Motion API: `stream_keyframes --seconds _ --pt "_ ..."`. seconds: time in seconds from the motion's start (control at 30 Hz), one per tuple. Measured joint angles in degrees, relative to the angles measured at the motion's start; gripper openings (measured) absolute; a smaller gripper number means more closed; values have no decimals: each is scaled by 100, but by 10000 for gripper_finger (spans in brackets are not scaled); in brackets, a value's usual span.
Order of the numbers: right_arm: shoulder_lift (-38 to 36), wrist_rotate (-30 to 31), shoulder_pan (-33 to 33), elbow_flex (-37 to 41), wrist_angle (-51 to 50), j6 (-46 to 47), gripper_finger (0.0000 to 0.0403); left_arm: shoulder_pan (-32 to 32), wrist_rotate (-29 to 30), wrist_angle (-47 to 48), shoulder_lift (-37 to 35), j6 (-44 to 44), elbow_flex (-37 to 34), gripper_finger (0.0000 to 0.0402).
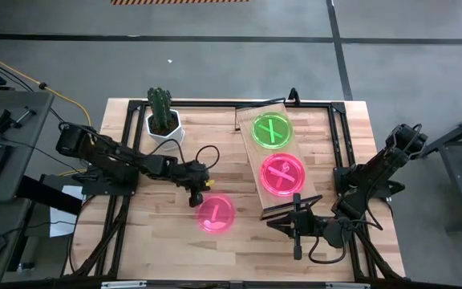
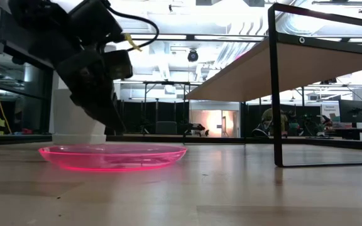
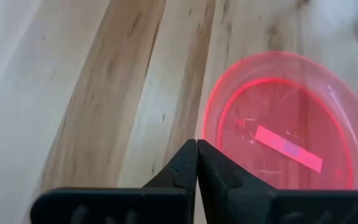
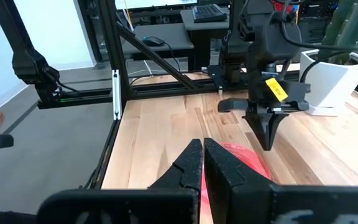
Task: Place and stack plates onto a shelf
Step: Stack the pink plate on top of the other pink plate on the shelf
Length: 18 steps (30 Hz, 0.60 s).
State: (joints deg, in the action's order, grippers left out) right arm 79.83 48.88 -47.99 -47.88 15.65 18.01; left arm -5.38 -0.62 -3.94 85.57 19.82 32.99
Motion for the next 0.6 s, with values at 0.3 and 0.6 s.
stream_keyframes --seconds 0.3,0.6 --pt "0 15 0 0 -3 -1 0 -1 323 -133 -36 554 -38 33" --pt "0 17 0 0 -14 -1 0 -229 319 -542 -3 752 -140 95"
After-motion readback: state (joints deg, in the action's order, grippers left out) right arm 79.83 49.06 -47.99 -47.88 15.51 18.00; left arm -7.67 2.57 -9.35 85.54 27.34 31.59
